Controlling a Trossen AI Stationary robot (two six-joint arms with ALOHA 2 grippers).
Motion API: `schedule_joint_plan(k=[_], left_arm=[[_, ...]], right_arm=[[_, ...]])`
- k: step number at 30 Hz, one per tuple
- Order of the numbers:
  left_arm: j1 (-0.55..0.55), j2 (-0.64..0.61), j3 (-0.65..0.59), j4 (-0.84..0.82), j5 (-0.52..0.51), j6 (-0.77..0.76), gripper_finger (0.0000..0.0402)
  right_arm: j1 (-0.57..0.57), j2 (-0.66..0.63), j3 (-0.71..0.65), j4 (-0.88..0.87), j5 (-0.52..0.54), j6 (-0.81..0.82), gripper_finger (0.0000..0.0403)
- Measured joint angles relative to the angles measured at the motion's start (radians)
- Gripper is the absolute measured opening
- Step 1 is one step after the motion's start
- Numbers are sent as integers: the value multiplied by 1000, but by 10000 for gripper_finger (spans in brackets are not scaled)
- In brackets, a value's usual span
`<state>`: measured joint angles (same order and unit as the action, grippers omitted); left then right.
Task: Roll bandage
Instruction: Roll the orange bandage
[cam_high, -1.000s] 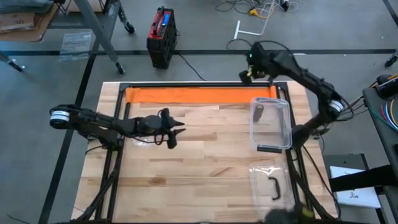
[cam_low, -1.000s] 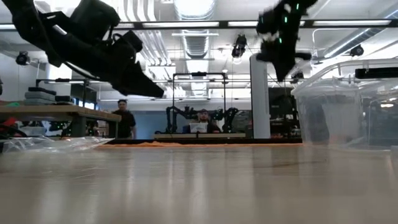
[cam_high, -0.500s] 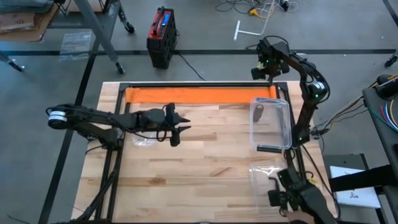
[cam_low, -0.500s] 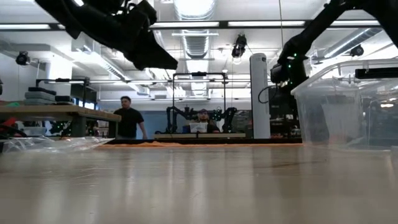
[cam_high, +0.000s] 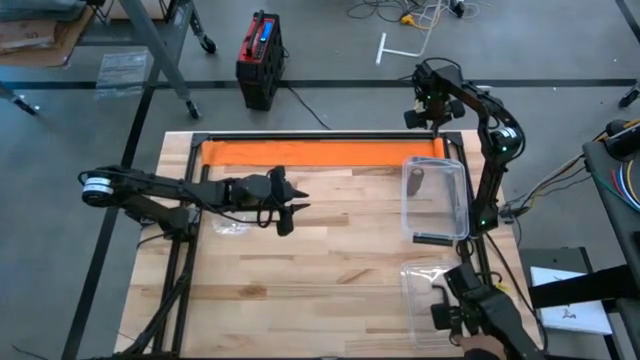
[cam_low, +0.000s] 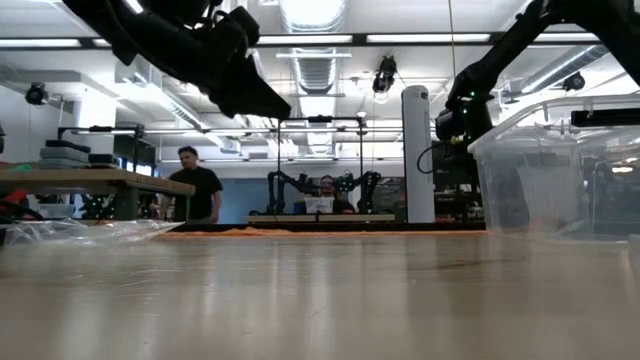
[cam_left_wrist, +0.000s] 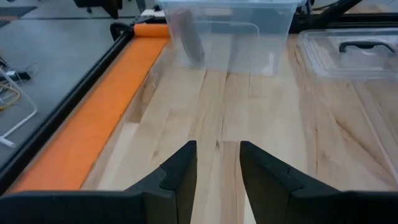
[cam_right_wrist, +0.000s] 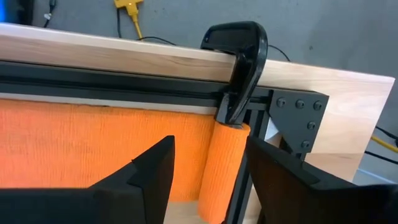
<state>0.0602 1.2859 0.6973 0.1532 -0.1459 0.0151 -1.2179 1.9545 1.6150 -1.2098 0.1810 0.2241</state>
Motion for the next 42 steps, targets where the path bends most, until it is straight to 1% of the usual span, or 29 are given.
schedule_joint_plan(k=[6,9,16,18,22,24,26,30,32,34,36,39,42], left_arm=[[0,0,-11,5,0,-67,114],[0,0,-18,29,0,-73,114],[0,0,-19,99,0,-79,114],[0,0,-19,124,0,-80,114],[0,0,-20,138,0,-79,114],[0,5,-20,146,0,-79,114],[-1,7,-21,140,0,-85,114],[-10,7,-23,111,32,-136,114],[-16,7,-31,108,58,-149,114],[-21,7,-37,107,62,-149,114],[-21,6,-38,109,66,-148,114],[-20,6,-38,108,65,-148,114],[-20,6,-38,107,67,-145,114]], right_arm=[[19,0,-6,-9,25,1,186],[20,0,-6,-5,28,19,186],[28,0,26,-20,19,129,188],[45,-4,43,-15,-1,139,191],[114,-5,50,7,2,144,194],[136,-5,26,29,-5,170,195],[133,-5,-4,36,0,231,195],[123,-19,-62,29,98,379,196],[125,-39,-103,29,101,433,196],[127,-55,-156,33,75,468,195],[135,-66,-207,36,87,488,193],[143,-95,-255,78,109,614,189],[143,-127,-330,135,109,702,185]])
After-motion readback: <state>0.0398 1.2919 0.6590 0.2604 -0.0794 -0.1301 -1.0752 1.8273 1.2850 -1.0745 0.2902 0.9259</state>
